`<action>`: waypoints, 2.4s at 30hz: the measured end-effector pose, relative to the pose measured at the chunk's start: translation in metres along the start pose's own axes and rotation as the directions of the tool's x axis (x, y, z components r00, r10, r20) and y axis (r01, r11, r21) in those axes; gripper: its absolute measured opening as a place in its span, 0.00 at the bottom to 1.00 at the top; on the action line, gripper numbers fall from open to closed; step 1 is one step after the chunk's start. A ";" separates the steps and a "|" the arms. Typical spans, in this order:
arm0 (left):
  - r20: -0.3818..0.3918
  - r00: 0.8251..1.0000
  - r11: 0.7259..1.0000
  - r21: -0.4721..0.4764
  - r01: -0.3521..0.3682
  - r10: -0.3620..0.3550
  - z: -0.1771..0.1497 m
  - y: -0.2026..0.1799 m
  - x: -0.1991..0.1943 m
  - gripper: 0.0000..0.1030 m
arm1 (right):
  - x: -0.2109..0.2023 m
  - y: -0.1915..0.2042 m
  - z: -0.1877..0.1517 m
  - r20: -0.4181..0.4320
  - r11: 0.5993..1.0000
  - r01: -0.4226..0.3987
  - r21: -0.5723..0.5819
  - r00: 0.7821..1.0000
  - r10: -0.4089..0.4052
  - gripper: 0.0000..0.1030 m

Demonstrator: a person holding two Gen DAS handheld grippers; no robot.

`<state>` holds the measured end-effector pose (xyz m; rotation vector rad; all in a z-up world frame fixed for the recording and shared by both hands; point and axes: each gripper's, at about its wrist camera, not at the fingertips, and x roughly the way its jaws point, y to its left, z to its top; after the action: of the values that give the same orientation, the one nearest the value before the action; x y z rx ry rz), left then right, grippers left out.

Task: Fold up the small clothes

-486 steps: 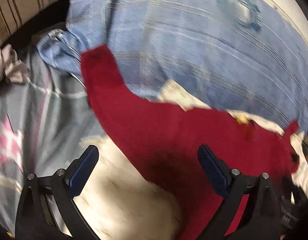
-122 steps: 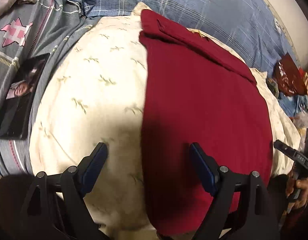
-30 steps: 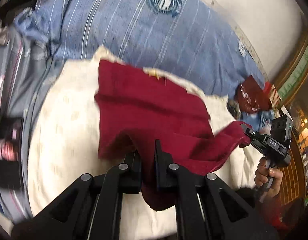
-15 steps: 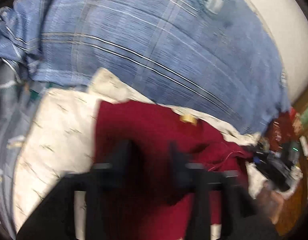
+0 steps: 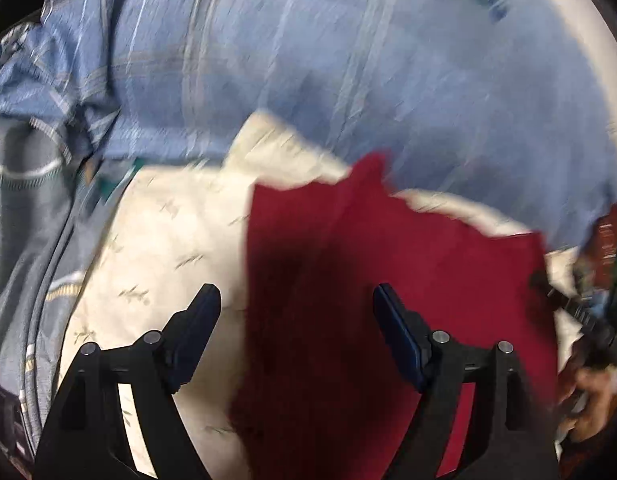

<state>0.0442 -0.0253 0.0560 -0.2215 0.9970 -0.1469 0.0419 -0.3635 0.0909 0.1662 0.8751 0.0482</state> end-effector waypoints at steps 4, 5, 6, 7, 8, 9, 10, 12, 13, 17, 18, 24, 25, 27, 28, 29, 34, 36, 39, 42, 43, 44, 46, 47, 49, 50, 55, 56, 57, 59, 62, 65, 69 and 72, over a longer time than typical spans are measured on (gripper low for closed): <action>-0.040 0.998 0.995 -0.083 0.047 -0.051 0.001 0.020 0.012 0.79 | 0.031 -0.029 0.002 -0.050 0.995 0.021 0.103 0.999 -0.016 0.45; -0.028 0.999 0.996 -0.084 0.038 -0.040 0.003 0.022 0.006 0.79 | 0.026 -0.025 0.003 -0.045 0.996 0.027 0.083 0.999 -0.023 0.46; -0.014 1.000 0.996 -0.086 0.026 -0.027 0.004 0.023 0.001 0.79 | 0.014 -0.016 0.005 -0.023 0.998 0.047 0.044 0.999 -0.046 0.48; 0.005 1.000 0.996 -0.090 0.013 -0.013 0.005 0.025 -0.007 0.79 | 0.003 -0.008 0.004 0.000 0.998 0.051 0.030 0.999 -0.051 0.51; 0.018 1.000 0.996 -0.090 0.013 -0.012 0.005 0.027 -0.014 0.79 | -0.005 -0.003 0.004 0.015 0.999 0.036 0.026 0.999 -0.037 0.51; 0.026 0.999 0.996 -0.090 0.021 -0.019 0.003 0.029 -0.022 0.79 | -0.019 0.012 0.004 0.034 0.999 -0.036 0.012 0.999 0.036 0.51; 0.030 0.999 0.995 -0.092 0.030 -0.027 0.000 0.031 -0.029 0.79 | -0.025 0.020 0.003 0.036 0.997 -0.078 0.000 0.996 0.078 0.51; 0.034 0.999 0.994 -0.099 0.035 -0.032 -0.010 0.034 -0.043 0.79 | -0.033 0.059 0.004 0.022 0.979 -0.193 -0.064 0.981 0.195 0.51; 0.025 0.999 0.995 -0.097 0.027 -0.025 -0.016 0.035 -0.050 0.79 | -0.033 0.078 0.005 0.007 0.967 -0.237 -0.095 0.971 0.239 0.51; 0.029 1.000 0.997 -0.082 0.013 -0.011 -0.040 0.037 -0.074 0.79 | -0.018 0.149 0.011 -0.075 0.917 -0.369 -0.154 0.929 0.361 0.51; 0.030 1.000 0.996 -0.089 0.013 -0.010 -0.043 0.036 -0.073 0.79 | -0.010 0.171 0.013 -0.095 0.906 -0.386 -0.175 0.922 0.374 0.52; -0.035 0.999 0.998 -0.062 -0.022 0.020 -0.060 0.029 -0.038 0.79 | 0.084 0.252 0.009 -0.228 0.912 -0.326 -0.249 0.935 0.272 0.26; -0.035 0.999 0.998 -0.067 -0.017 0.015 -0.058 0.029 -0.035 0.79 | 0.098 0.258 0.007 -0.234 0.919 -0.310 -0.245 0.938 0.254 0.25; -0.024 1.000 0.997 -0.072 -0.014 0.013 -0.054 0.031 -0.034 0.79 | 0.114 0.265 0.002 -0.241 0.923 -0.295 -0.247 0.941 0.236 0.27; -0.023 1.000 0.997 -0.076 -0.011 0.009 -0.052 0.033 -0.034 0.79 | 0.115 0.268 0.003 -0.232 0.921 -0.295 -0.255 0.943 0.238 0.29; -0.030 1.000 0.996 -0.088 -0.002 0.000 -0.051 0.035 -0.033 0.79 | 0.112 0.268 0.004 -0.233 0.919 -0.301 -0.255 0.942 0.244 0.29; -0.032 0.999 0.994 -0.110 0.007 -0.011 -0.053 0.039 -0.038 0.79 | 0.072 0.242 0.013 -0.204 0.903 -0.376 -0.208 0.919 0.336 0.37; -0.033 0.999 0.993 -0.120 0.007 -0.011 -0.053 0.040 -0.039 0.79 | 0.061 0.238 0.015 -0.172 0.903 -0.361 -0.233 0.929 0.327 0.38; -0.033 0.999 0.993 -0.120 -0.009 0.005 -0.054 0.042 -0.040 0.79 | 0.066 0.241 0.014 -0.171 0.906 -0.347 -0.242 0.935 0.312 0.33; -0.041 0.999 0.993 -0.115 -0.017 0.012 -0.054 0.042 -0.038 0.80 | 0.092 0.261 0.008 -0.216 0.900 -0.362 -0.242 0.924 0.314 0.30; -0.039 0.999 0.993 -0.114 -0.020 0.016 -0.054 0.042 -0.037 0.80 | 0.106 0.270 0.005 -0.229 0.908 -0.328 -0.260 0.935 0.272 0.28; -0.040 0.999 0.993 -0.113 -0.023 0.018 -0.054 0.042 -0.037 0.80 | 0.115 0.273 0.002 -0.245 0.915 -0.286 -0.284 0.944 0.219 0.27; -0.046 0.999 0.993 -0.115 -0.018 0.013 -0.054 0.042 -0.037 0.80 | 0.108 0.280 0.004 -0.223 0.914 -0.260 -0.312 0.955 0.196 0.34; -0.045 0.999 0.993 -0.120 -0.012 0.007 -0.054 0.043 -0.037 0.80 | 0.099 0.284 0.005 -0.209 0.909 -0.259 -0.327 0.958 0.198 0.36; -0.046 0.999 0.991 -0.133 -0.001 -0.005 -0.053 0.045 -0.038 0.80 | 0.080 0.293 0.009 -0.176 0.876 -0.294 -0.384 0.954 0.243 0.54; -0.048 0.999 0.990 -0.141 0.003 -0.010 -0.053 0.046 -0.038 0.80 | 0.075 0.299 0.010 -0.161 0.862 -0.293 -0.414 0.955 0.248 0.61; -0.049 0.999 0.989 -0.150 0.008 -0.016 -0.054 0.047 -0.038 0.80 | 0.110 0.325 0.015 -0.261 0.806 -0.283 -0.519 0.951 0.166 0.50; -0.049 0.999 0.988 -0.152 0.009 -0.017 -0.054 0.047 -0.038 0.80 | 0.126 0.324 0.010 -0.301 0.809 -0.268 -0.523 0.946 0.119 0.28; -0.051 0.999 0.988 -0.152 0.010 -0.017 -0.053 0.047 -0.038 0.80 | 0.133 0.321 0.005 -0.323 0.804 -0.270 -0.530 0.941 0.104 0.10; -0.051 0.998 0.988 -0.153 0.012 -0.020 -0.053 0.046 -0.038 0.80 | 0.126 0.321 0.000 -0.282 0.784 -0.264 -0.562 0.952 0.118 0.09; -0.048 0.999 0.988 -0.157 0.006 -0.013 -0.052 0.046 -0.037 0.80 | 0.119 0.319 0.007 -0.203 0.803 -0.229 -0.551 0.970 0.137 0.06; -0.045 0.999 0.990 -0.142 -0.007 0.001 -0.052 0.042 -0.036 0.80 | 0.136 0.319 0.010 -0.195 0.831 -0.202 -0.518 0.974 0.116 0.05; -0.051 0.998 0.987 -0.163 0.012 -0.020 -0.052 0.047 -0.035 0.80 | 0.118 0.313 0.016 -0.159 0.845 -0.201 -0.495 0.977 0.140 0.05; -0.052 0.998 0.985 -0.170 0.016 -0.025 -0.053 0.047 -0.035 0.80 | 0.085 0.297 0.025 -0.138 0.856 -0.258 -0.448 0.966 0.219 0.11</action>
<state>-0.0183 0.0218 0.0449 -0.3851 1.0625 -0.0867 0.1232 -0.0641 0.0908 -0.1800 0.8983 0.4987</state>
